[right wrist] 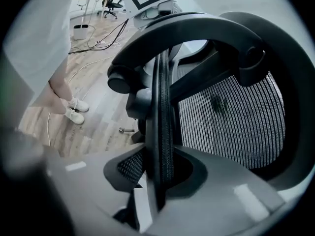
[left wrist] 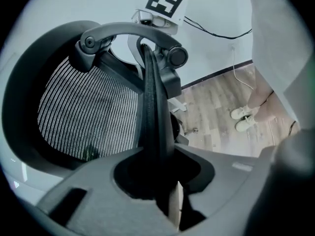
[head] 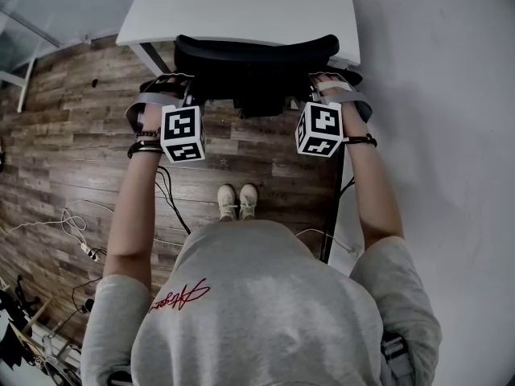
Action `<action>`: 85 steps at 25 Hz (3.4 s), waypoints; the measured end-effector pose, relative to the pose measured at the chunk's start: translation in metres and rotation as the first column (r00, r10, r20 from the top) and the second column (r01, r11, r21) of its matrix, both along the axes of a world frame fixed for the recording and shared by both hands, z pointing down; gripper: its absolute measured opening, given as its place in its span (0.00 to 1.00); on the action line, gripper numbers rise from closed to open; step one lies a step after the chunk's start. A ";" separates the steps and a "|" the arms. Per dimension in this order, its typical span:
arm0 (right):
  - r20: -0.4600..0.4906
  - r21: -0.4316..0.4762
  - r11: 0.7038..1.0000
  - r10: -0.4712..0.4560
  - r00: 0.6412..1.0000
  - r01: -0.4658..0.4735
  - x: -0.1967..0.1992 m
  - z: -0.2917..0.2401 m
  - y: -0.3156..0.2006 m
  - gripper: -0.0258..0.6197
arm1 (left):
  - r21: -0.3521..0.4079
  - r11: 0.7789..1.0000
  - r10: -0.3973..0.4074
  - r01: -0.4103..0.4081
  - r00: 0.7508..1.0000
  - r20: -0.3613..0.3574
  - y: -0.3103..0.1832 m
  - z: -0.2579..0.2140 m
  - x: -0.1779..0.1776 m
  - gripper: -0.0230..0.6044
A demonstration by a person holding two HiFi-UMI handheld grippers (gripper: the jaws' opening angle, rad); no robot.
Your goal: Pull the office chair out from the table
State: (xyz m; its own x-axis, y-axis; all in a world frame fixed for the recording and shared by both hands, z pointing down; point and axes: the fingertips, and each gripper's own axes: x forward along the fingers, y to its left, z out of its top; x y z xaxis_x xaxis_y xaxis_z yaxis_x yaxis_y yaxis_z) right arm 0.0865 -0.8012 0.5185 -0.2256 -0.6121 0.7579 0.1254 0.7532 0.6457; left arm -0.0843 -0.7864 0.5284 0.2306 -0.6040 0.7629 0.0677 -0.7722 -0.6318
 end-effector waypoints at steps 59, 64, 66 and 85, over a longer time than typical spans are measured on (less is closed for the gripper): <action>0.009 -0.103 0.987 0.125 0.992 -0.124 -0.036 0.008 0.088 0.20 | 0.092 0.991 0.096 -0.098 0.995 0.022 0.066 0.003 -0.039 0.14; 0.012 -0.096 0.987 0.130 0.991 -0.128 -0.040 0.006 0.094 0.20 | 0.099 0.989 0.105 -0.107 0.994 0.020 0.072 0.001 -0.042 0.14; 0.011 -0.095 0.987 0.133 0.991 -0.132 -0.042 0.007 0.097 0.20 | 0.098 0.989 0.106 -0.108 0.994 0.019 0.075 0.002 -0.044 0.14; 0.009 -0.102 0.984 0.147 0.989 -0.145 -0.055 0.007 0.125 0.20 | 0.093 0.990 0.108 -0.109 0.994 0.020 0.100 0.003 -0.057 0.15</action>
State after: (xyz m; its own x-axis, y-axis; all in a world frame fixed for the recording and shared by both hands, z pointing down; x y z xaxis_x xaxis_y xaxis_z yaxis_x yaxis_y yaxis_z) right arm 0.0316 -0.6757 0.5252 -0.1518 -0.5604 0.8142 -0.0007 0.8238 0.5669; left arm -0.1412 -0.6860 0.5310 0.2881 -0.6448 0.7080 0.1576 -0.6973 -0.6992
